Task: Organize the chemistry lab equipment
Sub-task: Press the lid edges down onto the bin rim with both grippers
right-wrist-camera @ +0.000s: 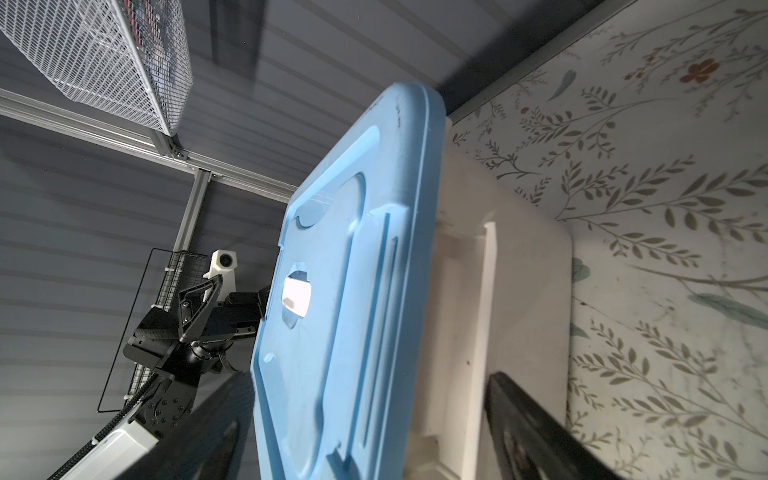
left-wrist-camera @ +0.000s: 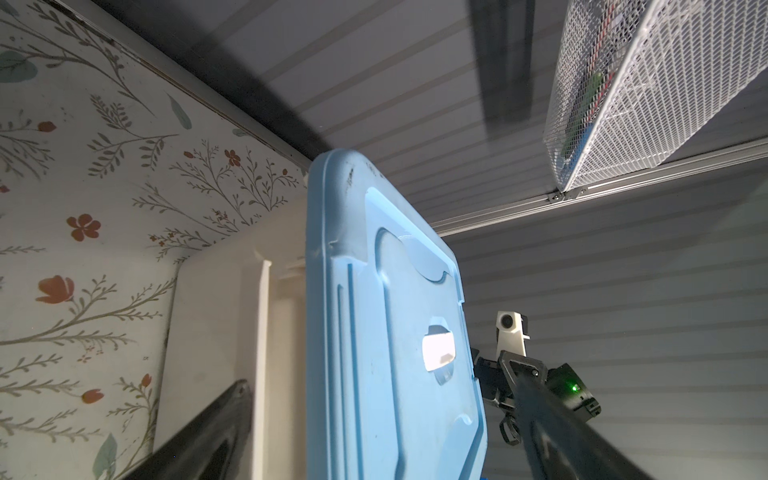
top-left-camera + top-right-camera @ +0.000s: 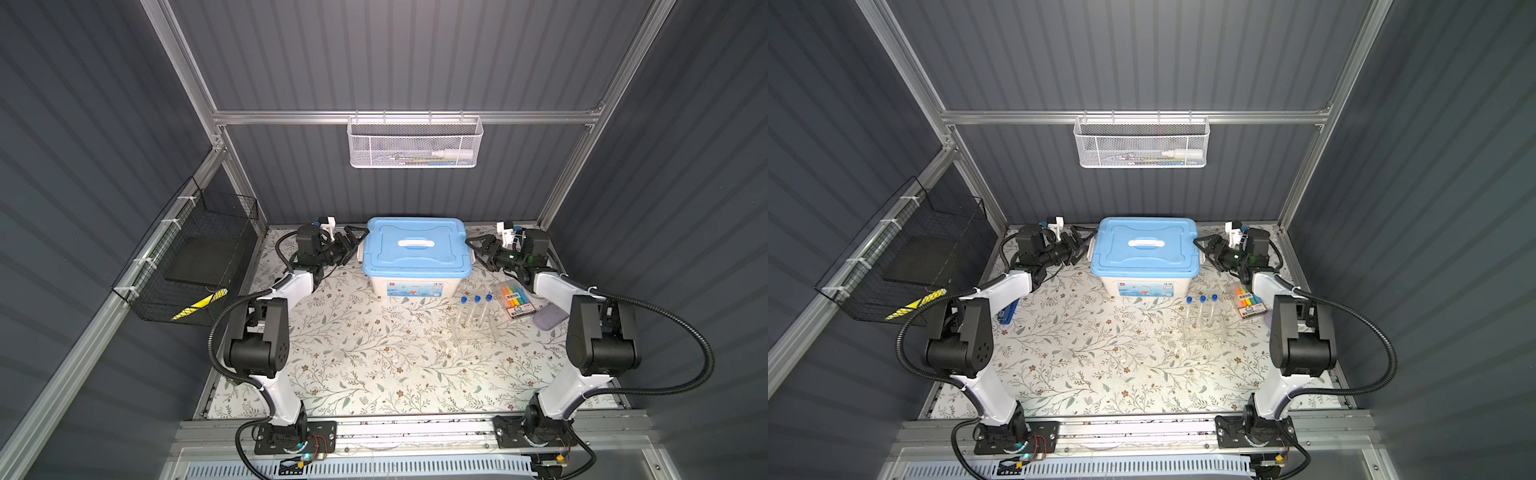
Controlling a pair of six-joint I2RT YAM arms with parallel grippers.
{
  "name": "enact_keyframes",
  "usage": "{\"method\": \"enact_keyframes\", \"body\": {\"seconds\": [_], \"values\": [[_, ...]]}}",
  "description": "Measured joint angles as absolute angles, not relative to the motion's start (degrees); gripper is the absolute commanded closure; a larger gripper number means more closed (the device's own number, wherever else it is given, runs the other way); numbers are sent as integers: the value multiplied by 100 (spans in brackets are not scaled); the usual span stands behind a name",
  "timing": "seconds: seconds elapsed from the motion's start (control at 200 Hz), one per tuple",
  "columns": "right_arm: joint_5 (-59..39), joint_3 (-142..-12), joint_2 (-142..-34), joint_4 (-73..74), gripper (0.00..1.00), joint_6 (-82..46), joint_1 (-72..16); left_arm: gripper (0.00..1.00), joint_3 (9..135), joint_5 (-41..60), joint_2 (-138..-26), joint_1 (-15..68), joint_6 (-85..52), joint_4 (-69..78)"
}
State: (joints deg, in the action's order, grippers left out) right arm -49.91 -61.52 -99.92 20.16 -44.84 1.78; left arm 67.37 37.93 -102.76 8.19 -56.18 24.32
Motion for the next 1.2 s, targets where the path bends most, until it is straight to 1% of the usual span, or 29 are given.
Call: {"method": "enact_keyframes", "body": {"seconds": [0.79, 1.201], "values": [[-4849, -6193, -9876, 1861, 12, -4475, 169, 0, 6796, 3686, -10191, 915, -5616, 2434], [-4932, -6351, -9690, 1839, 12, -4471, 102, 1, 6884, 3726, -10099, 1160, -5612, 2488]]}}
